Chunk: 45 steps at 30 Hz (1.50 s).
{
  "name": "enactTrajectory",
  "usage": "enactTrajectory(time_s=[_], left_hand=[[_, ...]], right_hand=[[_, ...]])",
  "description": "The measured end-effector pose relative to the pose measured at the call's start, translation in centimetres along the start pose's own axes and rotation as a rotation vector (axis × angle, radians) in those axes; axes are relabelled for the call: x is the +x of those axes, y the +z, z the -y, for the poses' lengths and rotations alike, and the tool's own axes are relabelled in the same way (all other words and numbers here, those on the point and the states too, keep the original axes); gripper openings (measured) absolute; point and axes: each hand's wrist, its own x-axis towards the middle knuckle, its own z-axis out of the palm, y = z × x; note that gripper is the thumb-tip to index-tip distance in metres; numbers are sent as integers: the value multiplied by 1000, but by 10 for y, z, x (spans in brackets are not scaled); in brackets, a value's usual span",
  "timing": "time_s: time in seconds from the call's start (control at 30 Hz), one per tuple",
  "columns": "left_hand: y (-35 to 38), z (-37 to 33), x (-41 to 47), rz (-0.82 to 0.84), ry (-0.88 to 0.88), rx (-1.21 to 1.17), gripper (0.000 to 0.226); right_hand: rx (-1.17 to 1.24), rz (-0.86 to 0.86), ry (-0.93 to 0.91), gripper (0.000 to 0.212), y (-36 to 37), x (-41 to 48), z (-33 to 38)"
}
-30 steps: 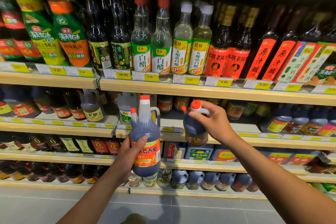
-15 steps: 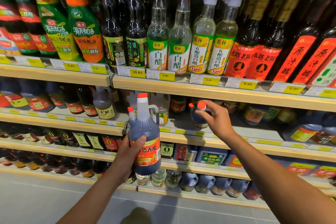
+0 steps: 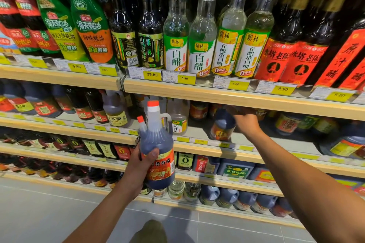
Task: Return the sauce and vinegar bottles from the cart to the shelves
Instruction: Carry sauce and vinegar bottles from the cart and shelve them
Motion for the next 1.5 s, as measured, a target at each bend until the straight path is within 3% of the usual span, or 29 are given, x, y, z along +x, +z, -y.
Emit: enactTrajectory(time_s=[0.13,0.33,0.47,0.57,0.67,0.73,0.83,0.9,0.97,1.13,1.3,1.5], left_hand=[[1,0,4,-13,-7,17,103],[7,0,7,-11,-7,72,108],[14,-3,8,13,3,126,102],[21,-5,8,34,17,168,80],[28,-4,12,56,58,205,75],[35,-3,15,61,99,213,77],[50,2,20,60,181,233,77],[63,6,25,73,221,256,81],[72,9,34,88,235,266,89],[83,12,61,115,335,367,92],[89,10,86,56,453,616,96],[97,18,107,48,317,426,67]], right_hand=[[-198,168,-28,40,-6,4,11],[-152,150,-98,43,-5,1,18],[-209,179,48,44,-15,-7,19],[-390,0,18,64,-22,-24,2],[-218,-163,-172,28,-21,-60,-17],[-21,20,-238,19,-13,-90,-14],[-105,351,-343,53,7,-117,-1],[-201,426,-367,84,20,-119,1],[-219,441,-390,94,27,-117,4],[-48,377,-459,73,36,-105,3],[-106,209,-450,74,46,-84,-6],[-154,24,-343,63,79,-61,-30]])
